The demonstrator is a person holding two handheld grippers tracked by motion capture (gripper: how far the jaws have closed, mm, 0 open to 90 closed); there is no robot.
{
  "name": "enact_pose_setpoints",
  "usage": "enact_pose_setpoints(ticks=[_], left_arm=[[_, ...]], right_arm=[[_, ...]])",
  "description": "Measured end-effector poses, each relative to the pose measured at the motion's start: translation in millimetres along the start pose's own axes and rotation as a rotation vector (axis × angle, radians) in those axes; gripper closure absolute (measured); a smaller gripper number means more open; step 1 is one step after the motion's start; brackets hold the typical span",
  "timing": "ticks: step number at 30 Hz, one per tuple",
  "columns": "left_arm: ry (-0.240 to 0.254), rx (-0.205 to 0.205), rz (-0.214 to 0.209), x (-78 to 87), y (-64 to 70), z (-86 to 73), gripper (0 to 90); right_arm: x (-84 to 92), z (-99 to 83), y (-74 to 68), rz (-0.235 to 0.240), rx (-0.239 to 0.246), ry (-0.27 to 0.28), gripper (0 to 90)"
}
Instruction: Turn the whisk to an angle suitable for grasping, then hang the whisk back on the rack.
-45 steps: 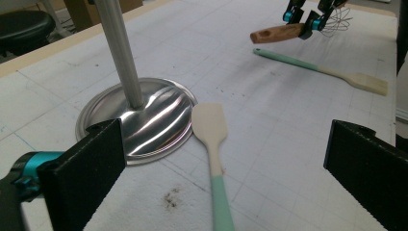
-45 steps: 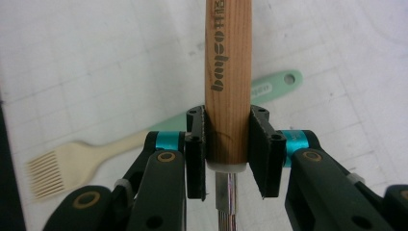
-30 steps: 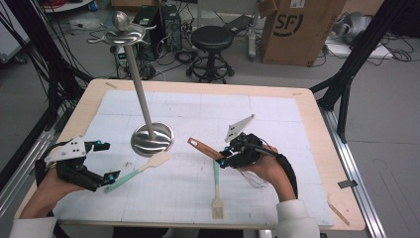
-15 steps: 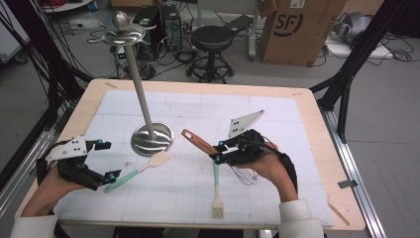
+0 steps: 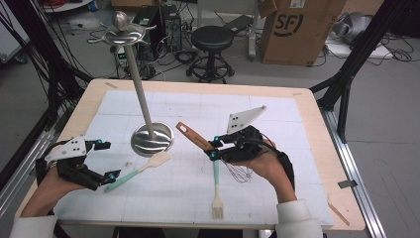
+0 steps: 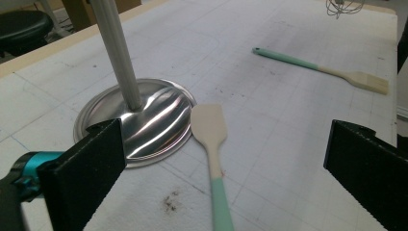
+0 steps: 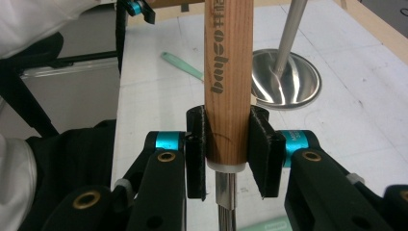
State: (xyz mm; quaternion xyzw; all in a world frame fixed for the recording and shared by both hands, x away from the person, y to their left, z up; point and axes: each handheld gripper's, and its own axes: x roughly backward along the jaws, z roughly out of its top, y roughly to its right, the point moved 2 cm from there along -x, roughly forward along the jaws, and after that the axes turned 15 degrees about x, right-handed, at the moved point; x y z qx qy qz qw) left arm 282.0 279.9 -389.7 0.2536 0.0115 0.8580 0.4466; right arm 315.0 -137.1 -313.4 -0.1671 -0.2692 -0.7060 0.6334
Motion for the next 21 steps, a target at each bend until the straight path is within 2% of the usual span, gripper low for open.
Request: enact_pose_setpoints(ticks=[4, 13, 21], left_arm=[[-0.001, -0.004, -0.001, 0.2, -0.8, 0.1, 1.7], [0.001, -0.004, 0.002, 0.3, -0.7, -0.1, 1.6], [0.029, -0.001, 0.002, 2.8, 2.6, 2.2, 1.6]], right_arm=[[-0.8, 5.0, 0.7, -0.017, -0.002, 0.019, 70.2], [-1.8, 17.6, 1.8, -0.023, 0.003, 0.057, 70.2], [-0.1, 20.8, 1.5, -0.040, 0.004, 0.074, 70.2]])
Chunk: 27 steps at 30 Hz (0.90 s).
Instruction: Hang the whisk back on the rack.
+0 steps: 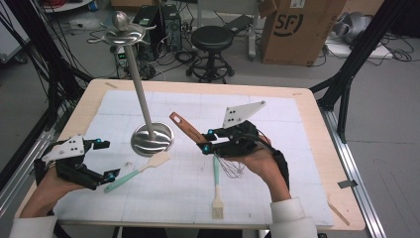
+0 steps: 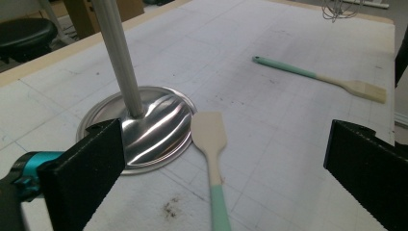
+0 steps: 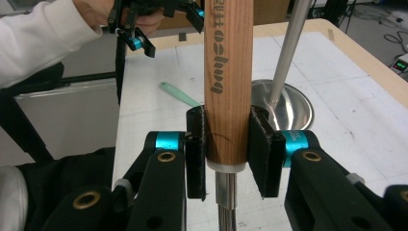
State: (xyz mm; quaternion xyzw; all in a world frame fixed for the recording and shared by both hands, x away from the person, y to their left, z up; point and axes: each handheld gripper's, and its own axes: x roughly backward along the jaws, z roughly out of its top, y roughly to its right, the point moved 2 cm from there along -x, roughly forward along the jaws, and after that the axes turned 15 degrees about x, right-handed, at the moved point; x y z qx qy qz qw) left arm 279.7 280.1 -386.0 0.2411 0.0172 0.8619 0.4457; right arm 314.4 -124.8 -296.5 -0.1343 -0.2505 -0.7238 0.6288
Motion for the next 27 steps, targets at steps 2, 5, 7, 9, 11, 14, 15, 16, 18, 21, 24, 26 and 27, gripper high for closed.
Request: enact_pose_setpoints(ticks=[2, 5, 7, 9, 11, 14, 15, 16, 18, 21, 24, 26, 27], left_arm=[[-0.005, 0.002, 0.003, -1.2, 0.7, -0.2, 1.7], [-0.025, -0.004, 0.004, -5.6, 2.8, -0.6, 1.6], [-0.028, -0.004, 0.002, -6.5, 3.3, 0.4, 1.7], [-0.028, -0.012, -0.015, -7.7, 7.7, 7.9, 1.6], [-0.027, -0.019, -0.028, -8.1, 10.2, 11.9, 1.6], [-0.030, -0.047, -0.060, -8.7, 21.9, 31.2, 1.6], [-0.030, -0.047, -0.060, -8.7, 21.9, 31.2, 1.6], [-0.033, -0.051, -0.070, -9.4, 24.5, 36.0, 1.7], [-0.027, -0.064, -0.089, -13.0, 31.4, 47.6, 1.6], [-0.029, -0.074, -0.100, -16.2, 35.6, 54.0, 1.7], [-0.028, -0.083, -0.124, -21.2, 42.0, 61.9, 1.7], [-0.031, -0.091, -0.127, -24.0, 45.3, 66.5, 1.7], [-0.028, -0.090, -0.128, -25.4, 47.1, 68.6, 1.7]], right_arm=[[0.8, -0.8, -0.3, 0.003, -0.002, 0.002, 70.2], [1.4, -1.4, -0.7, 0.004, -0.008, 0.002, 70.2], [1.8, -1.3, -0.2, -0.004, -0.007, 0.003, 70.2], [2.4, -1.0, -0.5, -0.011, -0.009, 0.004, 70.2], [2.5, -0.7, -0.1, -0.016, -0.010, 0.008, 70.2], [1.6, 0.0, 0.6, -0.022, -0.014, 0.012, 70.2], [1.1, 0.3, 0.9, -0.025, -0.012, 0.014, 70.2], [0.6, 0.6, 1.1, -0.029, -0.012, 0.012, 70.2], [-0.6, 1.5, 1.1, -0.028, -0.016, 0.015, 70.2], [-2.6, 3.4, 0.5, -0.030, -0.012, 0.018, 70.2], [-4.0, 4.5, 0.8, -0.031, -0.010, 0.019, 70.2], [-5.5, 6.1, 1.3, -0.039, -0.011, 0.024, 70.2], [-6.0, 6.6, 1.4, -0.037, -0.011, 0.029, 70.2]])
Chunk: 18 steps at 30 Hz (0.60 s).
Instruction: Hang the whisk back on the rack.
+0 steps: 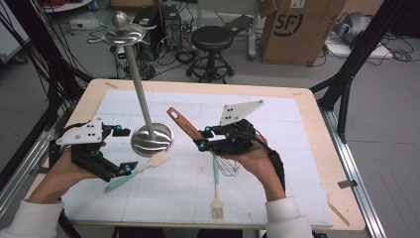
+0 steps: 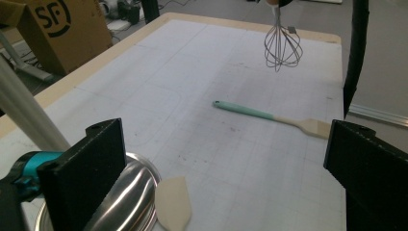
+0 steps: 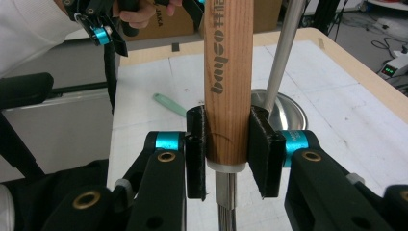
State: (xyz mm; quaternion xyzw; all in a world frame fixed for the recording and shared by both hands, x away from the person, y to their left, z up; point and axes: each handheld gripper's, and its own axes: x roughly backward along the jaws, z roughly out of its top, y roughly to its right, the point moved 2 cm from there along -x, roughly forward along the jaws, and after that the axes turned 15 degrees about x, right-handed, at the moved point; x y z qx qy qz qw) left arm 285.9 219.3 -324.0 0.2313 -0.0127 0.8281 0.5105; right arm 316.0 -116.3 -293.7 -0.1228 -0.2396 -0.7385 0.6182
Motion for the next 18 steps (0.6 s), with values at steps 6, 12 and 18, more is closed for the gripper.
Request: enact_pose_setpoints(ticks=[6, 12, 18], left_arm=[[0.003, 0.000, -0.019, -8.3, 4.7, 13.3, 1.7], [0.007, 0.002, -0.035, -15.0, 7.5, 24.9, 1.7], [0.017, 0.002, -0.050, -22.5, 9.5, 34.7, 1.7]], right_arm=[[-3.2, 2.0, 0.2, -0.007, 0.001, 0.003, 70.2], [-4.6, 2.5, 1.3, -0.020, -0.022, 0.013, 70.2], [-5.3, 3.7, 2.8, -0.045, -0.023, 0.030, 70.1]])
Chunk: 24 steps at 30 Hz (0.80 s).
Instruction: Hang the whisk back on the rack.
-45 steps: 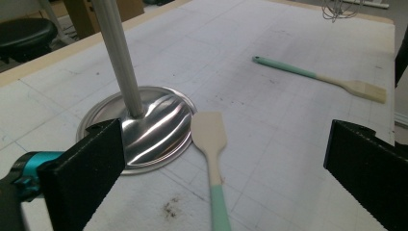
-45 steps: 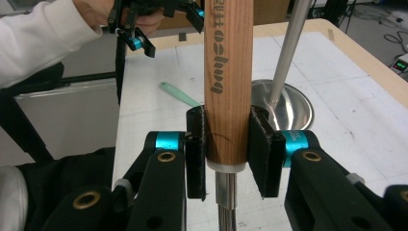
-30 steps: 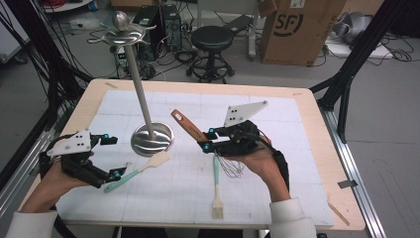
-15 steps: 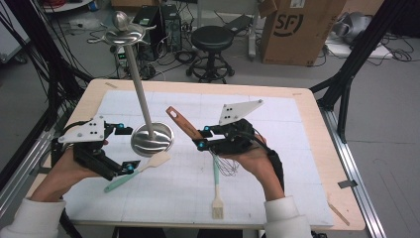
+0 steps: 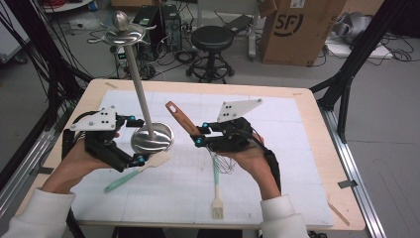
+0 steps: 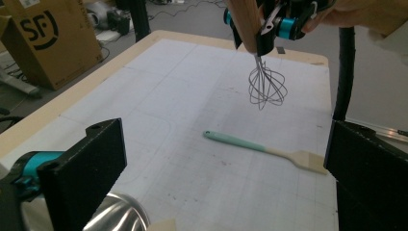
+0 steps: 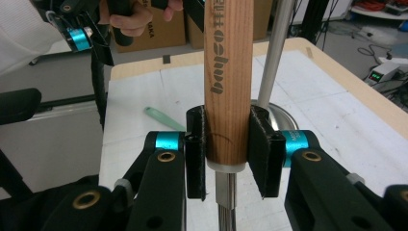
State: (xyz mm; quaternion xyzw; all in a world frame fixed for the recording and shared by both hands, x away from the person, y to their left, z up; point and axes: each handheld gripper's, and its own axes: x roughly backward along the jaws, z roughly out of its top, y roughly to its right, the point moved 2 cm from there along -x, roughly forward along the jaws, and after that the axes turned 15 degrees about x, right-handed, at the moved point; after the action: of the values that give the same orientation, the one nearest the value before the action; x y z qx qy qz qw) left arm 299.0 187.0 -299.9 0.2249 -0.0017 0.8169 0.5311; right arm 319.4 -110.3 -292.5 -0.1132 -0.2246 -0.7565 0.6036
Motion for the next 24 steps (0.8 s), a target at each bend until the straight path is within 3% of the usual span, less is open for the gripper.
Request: enact_pose_setpoints(ticks=[15, 24], left_arm=[[0.030, -0.009, -0.040, -18.0, 15.7, 32.1, 1.7], [0.042, 0.006, -0.027, -33.4, 20.2, 46.4, 1.9]], right_arm=[[-2.1, -5.0, 2.2, -0.050, -0.023, 0.040, 70.2], [-1.5, -3.4, 2.8, -0.079, -0.017, 0.065, 70.2]])
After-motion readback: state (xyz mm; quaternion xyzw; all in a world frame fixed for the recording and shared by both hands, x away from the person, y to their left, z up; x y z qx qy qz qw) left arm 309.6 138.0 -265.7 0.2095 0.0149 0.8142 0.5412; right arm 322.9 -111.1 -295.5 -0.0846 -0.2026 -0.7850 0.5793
